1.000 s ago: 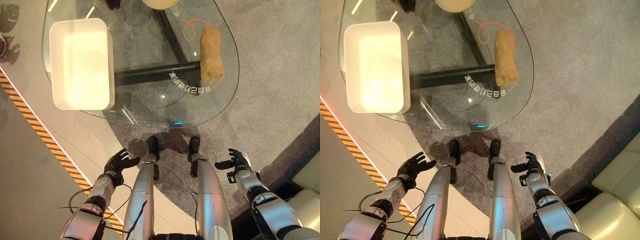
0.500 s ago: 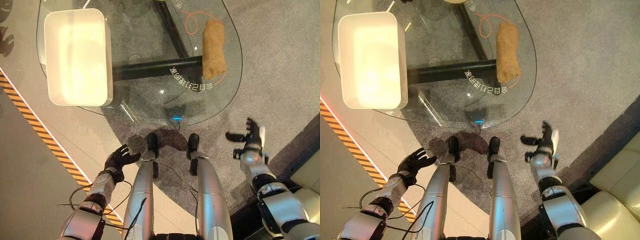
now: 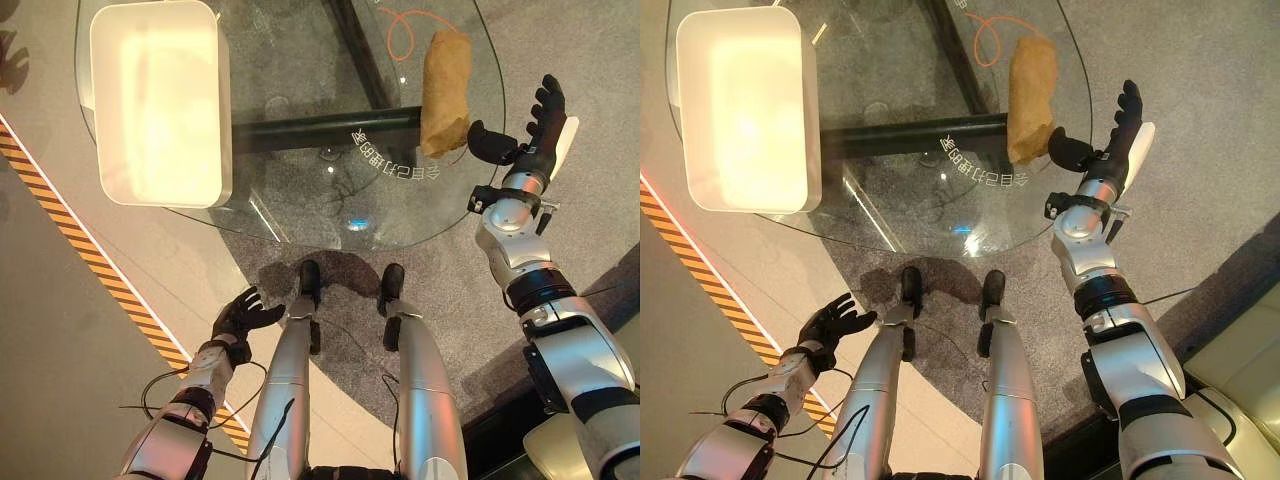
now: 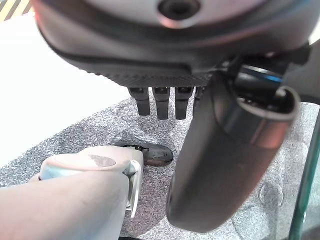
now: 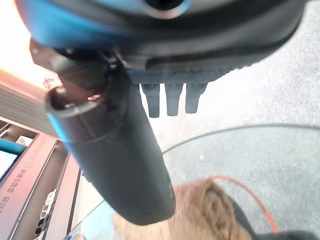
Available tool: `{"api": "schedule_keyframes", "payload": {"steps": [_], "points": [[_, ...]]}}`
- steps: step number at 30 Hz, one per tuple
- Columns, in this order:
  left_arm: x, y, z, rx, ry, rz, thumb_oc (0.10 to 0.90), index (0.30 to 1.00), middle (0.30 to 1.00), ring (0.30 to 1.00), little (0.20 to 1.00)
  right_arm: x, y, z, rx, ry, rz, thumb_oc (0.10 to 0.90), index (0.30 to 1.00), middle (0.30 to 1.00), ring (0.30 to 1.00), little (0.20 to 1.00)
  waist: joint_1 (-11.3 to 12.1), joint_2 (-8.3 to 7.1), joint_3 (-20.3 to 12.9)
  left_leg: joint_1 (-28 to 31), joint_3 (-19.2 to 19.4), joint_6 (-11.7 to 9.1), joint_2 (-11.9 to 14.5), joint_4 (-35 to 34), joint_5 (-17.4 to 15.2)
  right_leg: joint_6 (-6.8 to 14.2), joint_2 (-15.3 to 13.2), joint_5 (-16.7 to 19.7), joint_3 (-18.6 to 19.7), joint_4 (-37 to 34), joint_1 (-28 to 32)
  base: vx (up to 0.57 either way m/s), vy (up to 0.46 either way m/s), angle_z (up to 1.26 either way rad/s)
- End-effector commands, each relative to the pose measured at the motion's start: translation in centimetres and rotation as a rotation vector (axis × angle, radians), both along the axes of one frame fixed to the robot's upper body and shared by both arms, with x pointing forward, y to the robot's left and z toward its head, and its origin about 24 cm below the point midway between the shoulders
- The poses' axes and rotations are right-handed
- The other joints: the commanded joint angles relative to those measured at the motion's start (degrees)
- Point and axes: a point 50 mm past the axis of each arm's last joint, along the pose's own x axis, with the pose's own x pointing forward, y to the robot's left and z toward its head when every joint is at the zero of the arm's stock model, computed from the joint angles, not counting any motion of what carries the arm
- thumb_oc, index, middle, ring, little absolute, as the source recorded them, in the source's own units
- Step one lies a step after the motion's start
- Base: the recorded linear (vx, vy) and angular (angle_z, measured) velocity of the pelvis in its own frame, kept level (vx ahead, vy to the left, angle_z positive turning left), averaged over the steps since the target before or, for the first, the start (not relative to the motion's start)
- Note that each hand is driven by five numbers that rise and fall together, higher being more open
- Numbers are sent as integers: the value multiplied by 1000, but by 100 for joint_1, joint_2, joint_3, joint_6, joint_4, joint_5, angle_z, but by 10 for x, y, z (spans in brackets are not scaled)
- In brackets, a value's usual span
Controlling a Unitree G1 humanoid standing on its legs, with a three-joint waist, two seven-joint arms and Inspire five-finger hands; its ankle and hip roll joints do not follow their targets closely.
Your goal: Wipe the table with a cloth and put it in the basket.
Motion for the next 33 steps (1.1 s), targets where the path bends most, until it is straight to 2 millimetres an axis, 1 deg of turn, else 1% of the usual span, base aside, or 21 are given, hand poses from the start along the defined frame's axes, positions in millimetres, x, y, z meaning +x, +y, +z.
{"api": "schedule_keyframes", "payload": {"steps": [1,7,11,14,23,27,33], "points": [[-19,3,-17,-16,48,59,800,900,900,900,900,-7,8,59,-103,-201,-10,800,900,900,900,900,-44,173,-118,65,95,78,-317,173,-305,-39,193,-50,-323,-357,230,0,0,0],[-21,-1,-18,-6,52,35,800,900,900,900,900,-2,22,65,-87,-153,47,800,900,900,900,900,46,216,-118,115,98,80,-348,60,-245,-62,170,-47,-378,-409,267,0,0,0],[-21,-5,-19,-9,57,18,800,900,900,900,900,4,31,59,-87,-86,64,800,900,900,900,900,111,260,-118,165,107,89,-366,6,-214,-76,144,-52,-416,-424,309,17,9,1],[-22,-7,-21,-16,60,10,800,900,900,900,900,7,35,59,-99,-53,64,800,900,900,900,900,138,304,-118,185,123,93,-369,-20,-197,-86,125,-57,-422,-430,325,17,19,1],[-28,-11,-26,-17,79,-3,800,900,900,900,900,15,34,56,-64,61,41,800,900,900,900,900,246,409,-118,246,144,82,-390,-70,-150,-98,89,-71,-449,-372,344,9,10,1],[-30,-13,-27,-20,81,-14,800,900,900,900,900,17,29,54,-67,104,18,800,900,900,900,900,287,438,-118,248,151,92,-389,-98,-128,-98,83,-73,-471,-345,330,0,0,0],[-29,-17,-28,-21,86,-29,800,900,900,900,900,19,22,57,-113,138,-45,800,900,900,900,900,352,499,-118,221,141,91,-396,-128,-91,-80,64,-60,-499,-314,278,0,0,0]]}}
